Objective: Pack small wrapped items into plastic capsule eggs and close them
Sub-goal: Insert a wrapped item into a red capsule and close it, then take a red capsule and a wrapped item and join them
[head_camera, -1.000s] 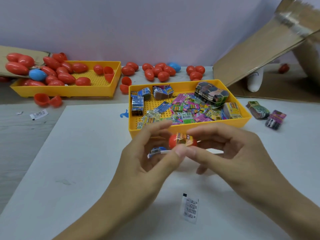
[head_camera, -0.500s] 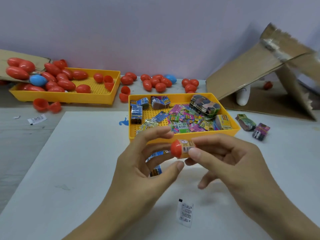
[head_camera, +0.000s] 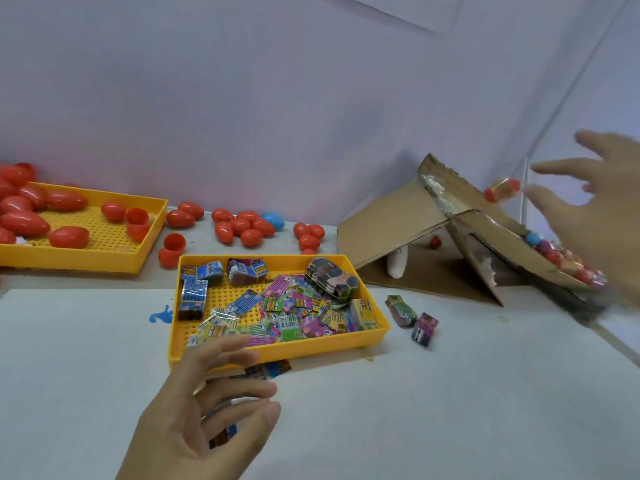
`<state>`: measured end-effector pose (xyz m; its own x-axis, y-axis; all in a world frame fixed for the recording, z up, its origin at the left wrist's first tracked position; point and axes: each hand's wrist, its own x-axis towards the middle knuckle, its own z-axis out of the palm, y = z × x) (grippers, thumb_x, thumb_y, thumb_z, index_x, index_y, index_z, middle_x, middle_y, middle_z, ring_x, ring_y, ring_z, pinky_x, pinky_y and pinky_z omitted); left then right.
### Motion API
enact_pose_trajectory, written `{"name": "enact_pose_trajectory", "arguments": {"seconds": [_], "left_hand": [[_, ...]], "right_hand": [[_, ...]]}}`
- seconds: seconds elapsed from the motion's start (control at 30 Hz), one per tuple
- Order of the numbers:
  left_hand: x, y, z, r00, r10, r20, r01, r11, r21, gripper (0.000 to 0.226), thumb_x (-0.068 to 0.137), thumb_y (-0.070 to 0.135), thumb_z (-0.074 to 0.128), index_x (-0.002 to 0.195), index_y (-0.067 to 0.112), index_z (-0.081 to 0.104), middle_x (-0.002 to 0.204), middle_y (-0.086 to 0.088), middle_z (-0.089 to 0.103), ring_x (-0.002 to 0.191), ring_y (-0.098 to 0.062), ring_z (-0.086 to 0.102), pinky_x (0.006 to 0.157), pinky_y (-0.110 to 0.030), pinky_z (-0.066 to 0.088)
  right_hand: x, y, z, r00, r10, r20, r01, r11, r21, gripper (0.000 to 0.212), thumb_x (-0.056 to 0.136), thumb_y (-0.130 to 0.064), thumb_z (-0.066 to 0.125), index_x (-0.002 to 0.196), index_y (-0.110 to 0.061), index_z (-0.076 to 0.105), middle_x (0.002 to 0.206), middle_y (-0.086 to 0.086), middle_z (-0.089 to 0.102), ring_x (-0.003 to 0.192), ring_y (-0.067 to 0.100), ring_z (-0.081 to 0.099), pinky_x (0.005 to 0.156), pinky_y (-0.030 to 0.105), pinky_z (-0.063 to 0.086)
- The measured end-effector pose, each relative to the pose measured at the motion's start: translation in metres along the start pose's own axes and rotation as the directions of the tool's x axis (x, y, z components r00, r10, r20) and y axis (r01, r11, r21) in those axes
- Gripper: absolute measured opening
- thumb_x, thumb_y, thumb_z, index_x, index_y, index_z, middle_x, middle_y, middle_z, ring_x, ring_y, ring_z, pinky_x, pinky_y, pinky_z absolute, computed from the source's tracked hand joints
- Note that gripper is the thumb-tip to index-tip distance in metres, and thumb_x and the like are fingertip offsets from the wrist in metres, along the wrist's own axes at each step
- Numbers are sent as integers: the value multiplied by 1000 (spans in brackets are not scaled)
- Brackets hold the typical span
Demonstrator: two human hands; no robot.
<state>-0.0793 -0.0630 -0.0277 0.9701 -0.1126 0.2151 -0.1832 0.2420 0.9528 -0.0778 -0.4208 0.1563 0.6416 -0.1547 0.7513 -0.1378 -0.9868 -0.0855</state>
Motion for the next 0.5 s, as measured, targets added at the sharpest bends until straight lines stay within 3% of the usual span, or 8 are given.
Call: {"name": "enact_pose_trajectory", "arguments": {"seconds": [0.03, 0.1, 0.17, 0.23, 0.3, 0.33, 0.37, 0.5], "left_hand": [[1, -2, -1, 1000, -2, 4, 2, 1000, 8, 54, 45, 9, 77, 96, 27, 74, 94, -5, 72, 77, -31, 75, 61, -24, 59], [2, -5, -1, 1000, -11, 9, 11, 1000, 6, 58, 45, 5, 77, 102, 17, 72, 93, -7, 72, 75, -32, 74, 59, -24, 59], [3, -4, -1, 1000, -3, 24, 3, 1000, 8, 59, 46, 4, 76, 104, 13, 70, 92, -8, 73, 74, -33, 75, 58, -24, 59], [2, -2, -1, 1000, -2, 6, 2, 1000, 13, 56, 48, 5, 76, 102, 15, 71, 91, -8, 73, 73, -32, 75, 57, -25, 59], [1, 0, 0, 1000, 24, -17, -23, 999, 31, 47, 52, 7, 78, 96, 23, 73, 89, -7, 73, 72, -31, 74, 58, -30, 60], [1, 0, 2, 998, 46, -32, -45, 999, 27, 40, 58, 8, 82, 92, 27, 73, 88, -7, 72, 69, -31, 74, 57, -32, 60], [1, 2, 0, 996, 74, -49, -72, 997, 41, 34, 66, 9, 86, 90, 30, 73, 87, -7, 71, 65, -29, 72, 56, -34, 59], [5, 11, -12, 980, 192, -61, -182, 972, 146, 30, 70, 15, 75, 92, 35, 69, 80, -3, 66, 55, -23, 65, 51, -28, 54]], "right_hand": [[0, -3, 4, 998, 60, -9, -60, 998, 6, 29, 90, -47, 58, 116, -38, 66, 141, -7, 51, 125, 29, 52, 98, 40, 48], [-18, -28, 4, 991, 133, -10, -128, 974, 186, 13, 88, -40, 64, 99, -41, 70, 117, -23, 64, 107, 17, 63, 81, 12, 47], [-51, -73, 11, 985, 154, 79, -173, 882, 438, 8, 84, -33, 67, 84, -38, 73, 90, -24, 72, 79, 2, 67, 66, 6, 46], [-89, -118, 28, 945, 115, 306, -308, 623, 719, 11, 80, -25, 67, 85, -27, 76, 75, -7, 75, 63, 5, 64, 53, 18, 49], [-124, -159, 50, 841, 83, 535, -535, 285, 796, 10, 81, -20, 69, 86, -23, 77, 64, 4, 71, 58, 11, 62, 43, 22, 45], [-138, -173, 61, 799, 86, 595, -600, 178, 780, 9, 85, -17, 71, 87, -24, 77, 60, 5, 68, 56, 13, 60, 43, 21, 42], [-152, -185, 73, 784, 113, 610, -621, 141, 771, 14, 89, -14, 72, 89, -27, 77, 56, 4, 64, 53, 13, 56, 43, 21, 41], [-180, -200, 88, 897, 118, 426, -441, 303, 845, 15, 87, -23, 71, 89, -37, 76, 54, 7, 51, 48, 7, 44, 45, 22, 36]]}}
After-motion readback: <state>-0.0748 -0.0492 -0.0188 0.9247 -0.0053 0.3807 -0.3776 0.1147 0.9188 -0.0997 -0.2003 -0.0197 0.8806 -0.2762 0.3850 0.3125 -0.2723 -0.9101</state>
